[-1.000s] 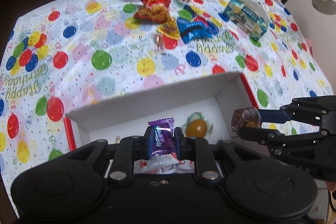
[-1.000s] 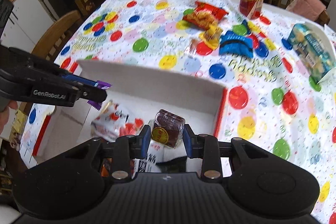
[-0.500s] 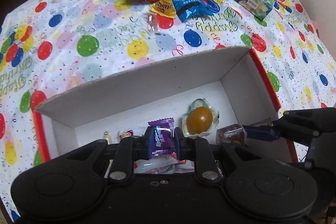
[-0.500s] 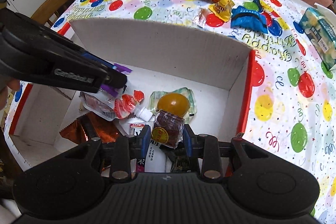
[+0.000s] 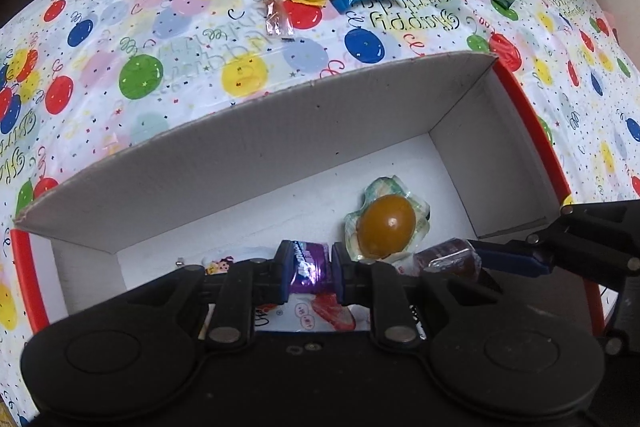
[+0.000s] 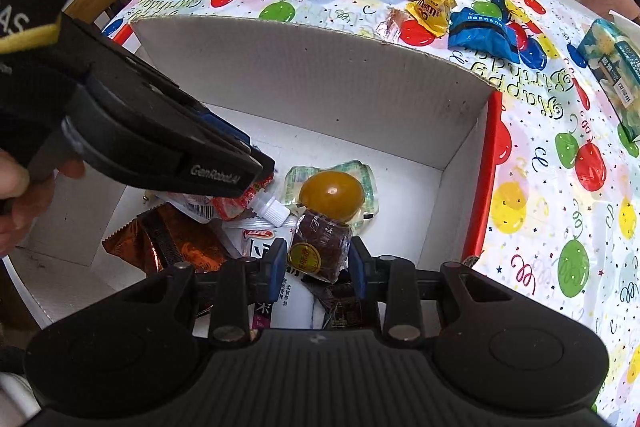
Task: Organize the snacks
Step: 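Carry the candy and cake into the white box and open both tools, then lift both tools out of the box back toward the snacks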
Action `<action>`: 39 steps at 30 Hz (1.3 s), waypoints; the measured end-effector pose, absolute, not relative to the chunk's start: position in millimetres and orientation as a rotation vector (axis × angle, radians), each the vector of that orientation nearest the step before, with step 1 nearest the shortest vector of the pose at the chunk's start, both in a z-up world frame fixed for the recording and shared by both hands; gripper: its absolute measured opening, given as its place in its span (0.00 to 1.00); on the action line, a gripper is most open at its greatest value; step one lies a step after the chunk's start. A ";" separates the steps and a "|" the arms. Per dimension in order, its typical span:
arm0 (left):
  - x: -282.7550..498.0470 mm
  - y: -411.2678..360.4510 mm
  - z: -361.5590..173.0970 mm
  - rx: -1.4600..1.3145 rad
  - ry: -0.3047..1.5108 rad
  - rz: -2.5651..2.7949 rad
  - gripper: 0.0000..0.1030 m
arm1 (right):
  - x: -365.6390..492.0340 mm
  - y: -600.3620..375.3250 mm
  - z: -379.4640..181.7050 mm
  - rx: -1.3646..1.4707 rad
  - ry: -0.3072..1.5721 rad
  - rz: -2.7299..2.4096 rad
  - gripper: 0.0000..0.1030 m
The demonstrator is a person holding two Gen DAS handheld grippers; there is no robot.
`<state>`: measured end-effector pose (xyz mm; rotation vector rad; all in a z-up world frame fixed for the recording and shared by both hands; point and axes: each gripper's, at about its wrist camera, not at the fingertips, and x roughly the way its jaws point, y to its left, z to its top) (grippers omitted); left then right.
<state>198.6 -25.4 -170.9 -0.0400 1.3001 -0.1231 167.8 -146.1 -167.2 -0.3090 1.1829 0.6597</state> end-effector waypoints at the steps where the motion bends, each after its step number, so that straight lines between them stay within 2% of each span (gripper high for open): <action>1: 198.9 -25.8 -171.2 -0.036 1.299 -0.124 0.17 | 168.3 -146.1 -166.8 -0.307 1.181 0.659 0.32; 9: 198.7 -25.2 -170.9 -0.040 1.291 -0.130 0.19 | 168.0 -148.9 -158.3 -0.278 1.173 0.686 0.32; 12: 197.1 -22.5 -168.9 -0.053 1.288 -0.135 0.30 | 167.3 -150.2 -151.5 -0.268 1.160 0.697 0.32; 13: 196.1 -21.3 -168.0 -0.056 1.286 -0.135 0.36 | 166.8 -151.1 -149.1 -0.263 1.156 0.698 0.35; 14: 195.0 -20.3 -166.7 -0.058 1.281 -0.133 0.48 | 166.6 -152.3 -146.8 -0.257 1.152 0.699 0.37; 15: 193.2 -19.1 -164.9 -0.057 1.271 -0.129 0.53 | 166.0 -153.8 -144.1 -0.249 1.146 0.700 0.43; 16: 191.2 -18.1 -162.5 -0.054 1.258 -0.123 0.62 | 165.7 -155.3 -141.5 -0.242 1.138 0.701 0.45; 17: 189.4 -17.4 -160.0 -0.049 1.247 -0.121 0.64 | 165.3 -157.0 -139.3 -0.236 1.132 0.701 0.46; 20: 185.0 -14.8 -152.0 -0.051 1.229 -0.126 0.65 | 164.2 -162.0 -131.4 -0.209 1.119 0.699 0.48; 22: 181.5 -13.1 -145.4 -0.058 1.211 -0.133 0.67 | 163.3 -165.3 -125.3 -0.190 1.106 0.696 0.58; 24: 176.9 -12.1 -137.8 -0.053 1.189 -0.135 0.69 | 161.3 -168.4 -118.3 -0.177 1.090 0.696 0.61; 36: 158.4 -8.3 -89.6 -0.056 1.045 -0.137 0.83 | 163.6 -193.6 -74.5 -0.091 1.004 0.675 0.67; 39: 159.0 -8.9 -79.1 -0.047 1.013 -0.132 0.88 | 170.2 -201.7 -60.8 -0.078 0.973 0.659 0.76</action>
